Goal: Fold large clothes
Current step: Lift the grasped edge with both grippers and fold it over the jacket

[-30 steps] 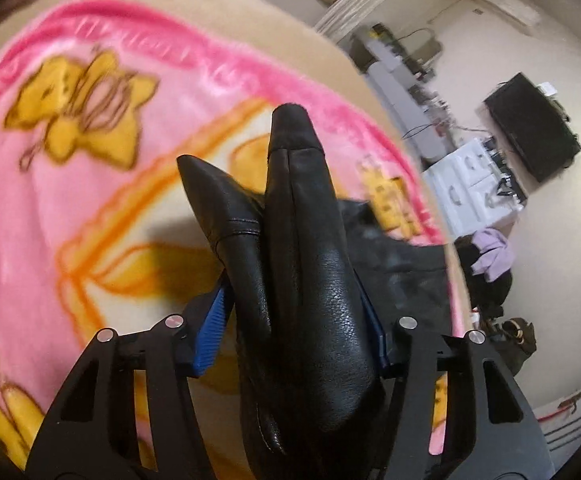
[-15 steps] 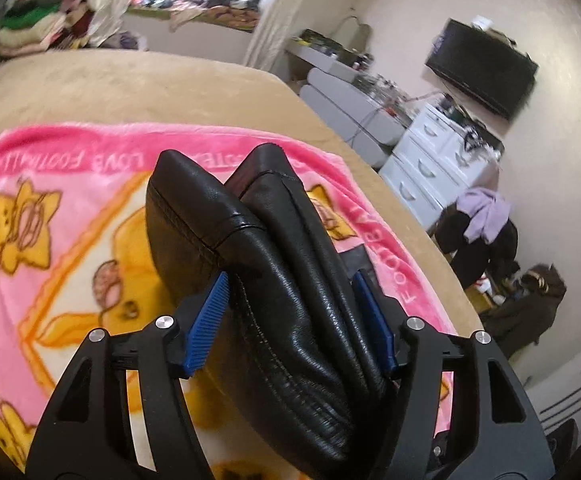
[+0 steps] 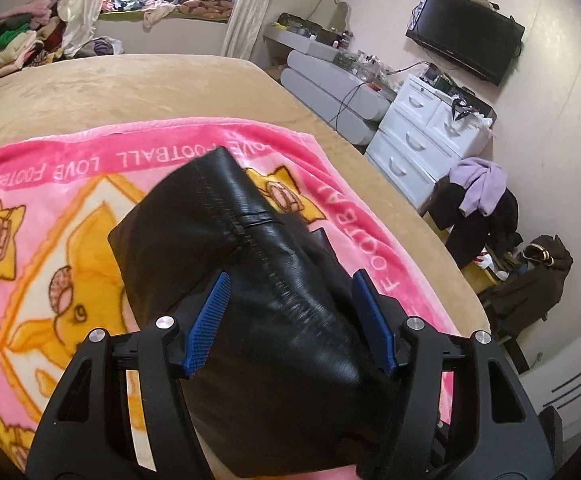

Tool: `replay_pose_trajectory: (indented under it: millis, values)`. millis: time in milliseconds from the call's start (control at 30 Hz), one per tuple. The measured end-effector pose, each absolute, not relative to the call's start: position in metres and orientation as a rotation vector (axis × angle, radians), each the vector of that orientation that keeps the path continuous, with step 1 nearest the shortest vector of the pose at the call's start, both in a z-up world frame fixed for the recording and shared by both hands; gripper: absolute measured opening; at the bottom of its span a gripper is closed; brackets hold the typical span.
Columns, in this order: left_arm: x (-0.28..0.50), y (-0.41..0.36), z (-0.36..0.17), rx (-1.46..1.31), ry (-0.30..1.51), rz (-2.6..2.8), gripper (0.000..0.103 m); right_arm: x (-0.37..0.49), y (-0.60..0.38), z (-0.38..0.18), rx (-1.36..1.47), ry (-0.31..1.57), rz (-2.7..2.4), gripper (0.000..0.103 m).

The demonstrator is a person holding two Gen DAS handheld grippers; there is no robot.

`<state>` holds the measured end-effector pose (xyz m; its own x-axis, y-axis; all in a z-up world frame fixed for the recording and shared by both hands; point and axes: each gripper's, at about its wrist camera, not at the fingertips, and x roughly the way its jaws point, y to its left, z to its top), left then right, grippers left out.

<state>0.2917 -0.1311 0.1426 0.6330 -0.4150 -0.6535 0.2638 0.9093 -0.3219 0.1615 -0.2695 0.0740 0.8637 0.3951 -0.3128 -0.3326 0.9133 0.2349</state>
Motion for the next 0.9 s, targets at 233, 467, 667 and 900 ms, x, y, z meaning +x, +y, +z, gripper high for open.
replay_pose_trajectory:
  millis: [233, 467, 667, 900]
  values:
    - [0.291, -0.137, 0.143, -0.197, 0.795, -0.386, 0.055, 0.17, -0.304, 0.06, 0.307, 0.418, 0.36, 0.017]
    - [0.284, -0.127, 0.119, -0.182, 0.811, -0.355, 0.061, 0.176, -0.35, 0.026, 0.612, 0.572, 0.374, 0.017]
    - [0.282, -0.111, 0.054, -0.18, 0.918, -0.294, 0.065, 0.173, -0.373, -0.011, 0.841, 0.67, 0.44, 0.017]
    - [0.281, -0.104, 0.014, -0.198, 0.972, -0.265, 0.067, 0.173, -0.367, -0.005, 0.777, 0.714, 0.457, 0.058]
